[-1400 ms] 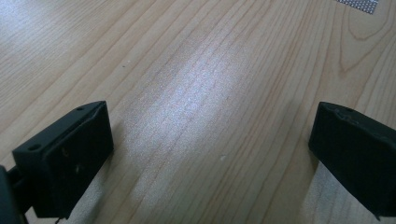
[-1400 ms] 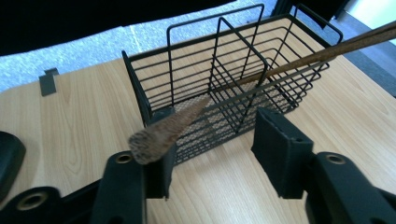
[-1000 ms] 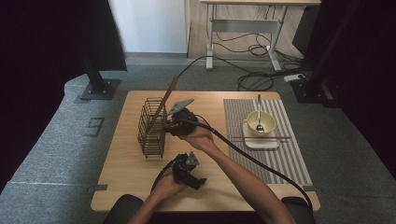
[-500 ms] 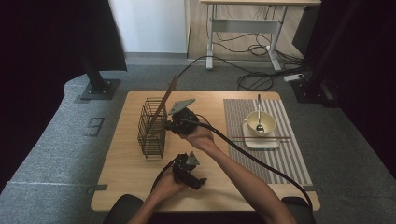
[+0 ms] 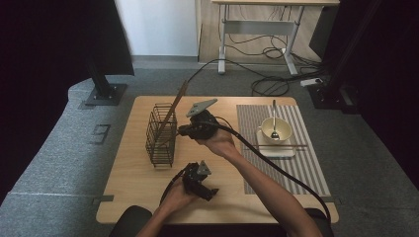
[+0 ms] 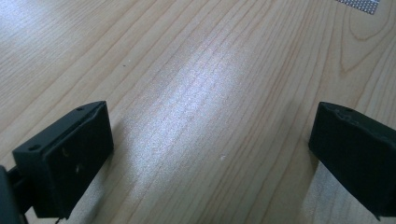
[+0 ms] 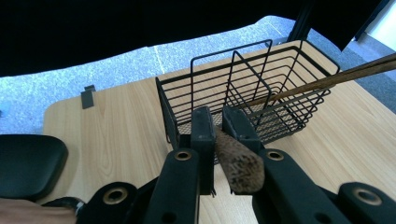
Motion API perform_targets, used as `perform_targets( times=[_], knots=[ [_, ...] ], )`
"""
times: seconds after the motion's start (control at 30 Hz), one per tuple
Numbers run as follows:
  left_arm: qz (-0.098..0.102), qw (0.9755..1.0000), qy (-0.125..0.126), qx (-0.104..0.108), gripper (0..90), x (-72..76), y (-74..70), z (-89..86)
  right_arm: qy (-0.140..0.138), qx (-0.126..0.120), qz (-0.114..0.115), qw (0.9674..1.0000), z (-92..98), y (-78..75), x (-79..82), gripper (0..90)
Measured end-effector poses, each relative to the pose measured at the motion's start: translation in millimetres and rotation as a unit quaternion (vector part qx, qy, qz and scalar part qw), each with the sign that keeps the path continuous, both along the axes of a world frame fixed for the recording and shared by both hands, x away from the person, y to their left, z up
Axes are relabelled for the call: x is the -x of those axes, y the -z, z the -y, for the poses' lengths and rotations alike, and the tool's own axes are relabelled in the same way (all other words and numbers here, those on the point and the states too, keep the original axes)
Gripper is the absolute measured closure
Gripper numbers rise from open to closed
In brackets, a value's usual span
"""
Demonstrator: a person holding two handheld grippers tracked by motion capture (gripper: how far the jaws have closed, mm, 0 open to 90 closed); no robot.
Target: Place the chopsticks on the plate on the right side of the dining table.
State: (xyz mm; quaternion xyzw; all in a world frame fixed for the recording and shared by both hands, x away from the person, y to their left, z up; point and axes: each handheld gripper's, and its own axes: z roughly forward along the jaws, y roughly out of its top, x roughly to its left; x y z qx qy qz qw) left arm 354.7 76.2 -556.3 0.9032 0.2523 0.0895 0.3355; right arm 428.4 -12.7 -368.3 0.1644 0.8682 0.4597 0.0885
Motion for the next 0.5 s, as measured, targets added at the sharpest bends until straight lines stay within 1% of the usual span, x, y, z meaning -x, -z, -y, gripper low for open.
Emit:
perform_targets(
  times=[0.27, 0.5],
  knots=[
    [0.0, 1.0, 0.0, 0.0, 0.0, -0.1, 0.1, -0.1, 0.0, -0.013, -0.007, 0.9999, 18.3, -16.0, 3.5, 82.3],
    [-0.001, 1.0, -0.003, 0.002, 0.0, -0.1, 0.2, 0.7, 0.009, -0.025, -0.012, 0.9996, 37.0, -30.1, 5.5, 82.3]
  ],
)
